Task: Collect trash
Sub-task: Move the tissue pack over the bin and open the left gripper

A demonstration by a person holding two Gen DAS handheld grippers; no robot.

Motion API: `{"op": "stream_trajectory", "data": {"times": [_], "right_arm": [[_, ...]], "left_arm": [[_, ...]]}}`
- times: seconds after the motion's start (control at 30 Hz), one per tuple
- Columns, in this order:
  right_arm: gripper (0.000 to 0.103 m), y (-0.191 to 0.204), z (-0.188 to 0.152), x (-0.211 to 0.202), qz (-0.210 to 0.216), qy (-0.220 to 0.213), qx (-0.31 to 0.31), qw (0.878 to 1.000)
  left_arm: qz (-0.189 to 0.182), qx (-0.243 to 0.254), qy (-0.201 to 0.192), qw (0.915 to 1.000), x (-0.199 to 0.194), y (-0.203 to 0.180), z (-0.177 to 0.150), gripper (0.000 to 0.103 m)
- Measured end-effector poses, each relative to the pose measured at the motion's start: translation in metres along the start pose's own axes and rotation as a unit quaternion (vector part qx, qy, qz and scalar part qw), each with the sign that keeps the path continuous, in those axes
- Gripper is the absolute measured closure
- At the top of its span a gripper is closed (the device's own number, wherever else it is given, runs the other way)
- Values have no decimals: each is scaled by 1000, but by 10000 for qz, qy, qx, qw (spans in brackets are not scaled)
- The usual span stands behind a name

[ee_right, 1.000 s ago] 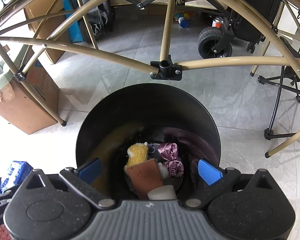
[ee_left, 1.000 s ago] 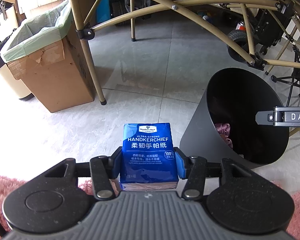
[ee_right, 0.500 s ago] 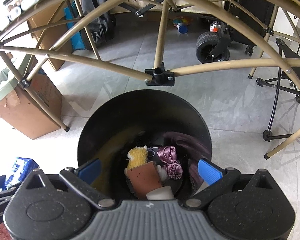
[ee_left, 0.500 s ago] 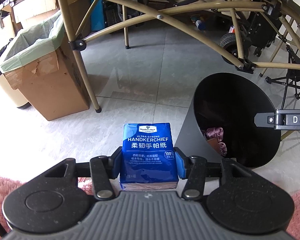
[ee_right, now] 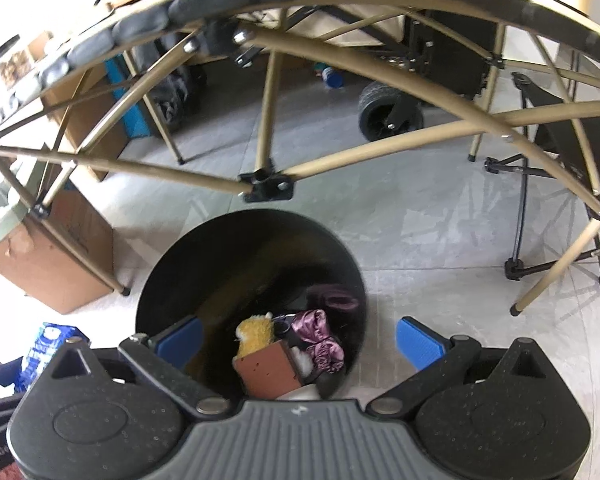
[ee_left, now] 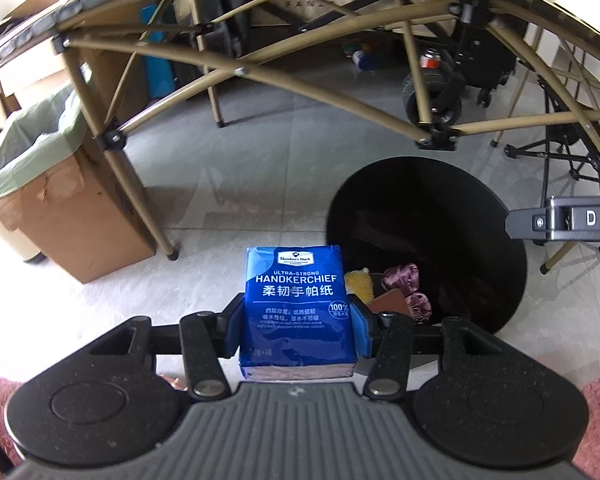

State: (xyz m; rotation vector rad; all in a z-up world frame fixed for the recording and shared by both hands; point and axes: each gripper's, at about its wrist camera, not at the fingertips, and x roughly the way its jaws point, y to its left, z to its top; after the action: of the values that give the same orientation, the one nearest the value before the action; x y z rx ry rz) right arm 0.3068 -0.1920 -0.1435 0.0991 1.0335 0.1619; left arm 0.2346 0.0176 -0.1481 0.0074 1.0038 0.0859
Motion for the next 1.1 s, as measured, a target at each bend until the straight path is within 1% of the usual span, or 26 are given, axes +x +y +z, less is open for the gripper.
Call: {"op": "stream_trajectory", "data": {"times": [0.53, 0.77, 0.87, 0.97, 1.1], "right_arm": [[0, -65, -8, -21, -176, -254, 775, 9965], [0, -94, -11, -23, -389, -339, 1137, 9922], [0, -106, -13, -22, -454, -329, 1288, 9901], [0, -112, -16, -20, -505, -310, 1377, 9887], [0, -118, -20, -19, -572, -284, 1433, 9876]], "left_arm": [[-222, 649, -91, 9976, 9, -70, 22, 51], [-356, 778, 52, 9963, 22, -96, 32, 51], [-380, 797, 189, 9959, 29, -101, 34, 51], [-406, 784, 344, 9955, 36, -107, 36, 51], [-435, 753, 444, 9952, 43, -112, 39, 51]]}}
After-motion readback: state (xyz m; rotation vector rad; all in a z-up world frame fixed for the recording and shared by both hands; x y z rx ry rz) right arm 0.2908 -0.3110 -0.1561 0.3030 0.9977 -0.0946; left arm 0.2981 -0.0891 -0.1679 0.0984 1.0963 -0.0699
